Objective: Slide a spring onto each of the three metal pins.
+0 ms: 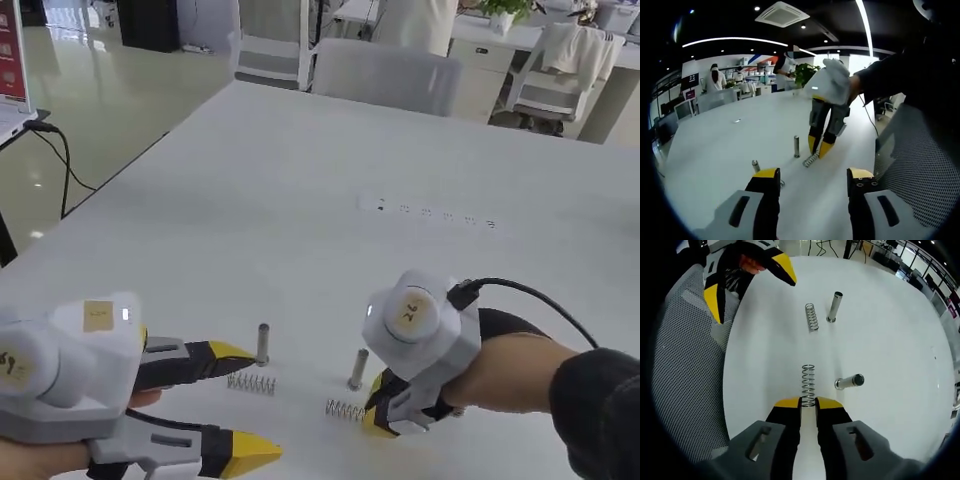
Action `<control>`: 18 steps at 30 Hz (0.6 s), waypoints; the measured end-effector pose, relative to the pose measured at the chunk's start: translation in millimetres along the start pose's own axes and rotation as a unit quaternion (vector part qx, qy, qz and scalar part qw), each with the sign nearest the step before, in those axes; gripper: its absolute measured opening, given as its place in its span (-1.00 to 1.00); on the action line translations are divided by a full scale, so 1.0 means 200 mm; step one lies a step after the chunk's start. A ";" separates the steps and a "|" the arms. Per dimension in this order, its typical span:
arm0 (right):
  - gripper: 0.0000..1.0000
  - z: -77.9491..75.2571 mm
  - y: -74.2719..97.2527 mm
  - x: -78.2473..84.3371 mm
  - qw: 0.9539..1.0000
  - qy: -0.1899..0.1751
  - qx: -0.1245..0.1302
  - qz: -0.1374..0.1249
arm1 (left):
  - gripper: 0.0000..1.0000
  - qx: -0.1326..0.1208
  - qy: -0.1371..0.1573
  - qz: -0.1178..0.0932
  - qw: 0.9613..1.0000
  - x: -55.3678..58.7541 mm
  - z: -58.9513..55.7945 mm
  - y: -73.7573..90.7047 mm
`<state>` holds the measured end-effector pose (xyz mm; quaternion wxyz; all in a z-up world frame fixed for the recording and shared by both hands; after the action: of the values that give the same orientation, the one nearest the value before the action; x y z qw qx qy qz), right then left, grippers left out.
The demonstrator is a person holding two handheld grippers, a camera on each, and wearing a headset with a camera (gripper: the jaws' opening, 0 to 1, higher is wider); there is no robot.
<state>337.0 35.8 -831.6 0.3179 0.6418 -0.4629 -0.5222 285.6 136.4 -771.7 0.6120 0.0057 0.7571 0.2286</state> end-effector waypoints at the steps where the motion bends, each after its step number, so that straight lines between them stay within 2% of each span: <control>1: -0.75 0.01 0.02 -0.01 1.000 0.003 0.000 -0.002 | 0.03 0.003 -0.002 0.001 1.000 0.00 0.00 -0.01; 11: -0.75 0.05 0.28 -0.09 0.999 0.008 -0.005 -0.034 | -0.06 0.041 -0.033 0.010 0.999 -0.10 -0.04 -0.08; 18: -0.75 0.08 0.40 -0.14 0.998 0.023 -0.003 -0.051 | -0.07 0.072 -0.055 0.019 0.996 -0.15 -0.09 -0.15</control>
<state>299.5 32.9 -753.4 0.3033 0.6753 -0.4207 -0.5243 285.0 94.3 -751.8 0.6464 0.0764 0.7364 0.1846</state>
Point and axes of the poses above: the centre of the closed fingertips' face, and the gripper's own axes: y roughly backward along the fingers, z roughly to its left, x roughly out of its underside, the point moved 2 cm from there along y, roughly backward along the fingers, and after that the axes turned 14 degrees about x, right-handed, at the moved point
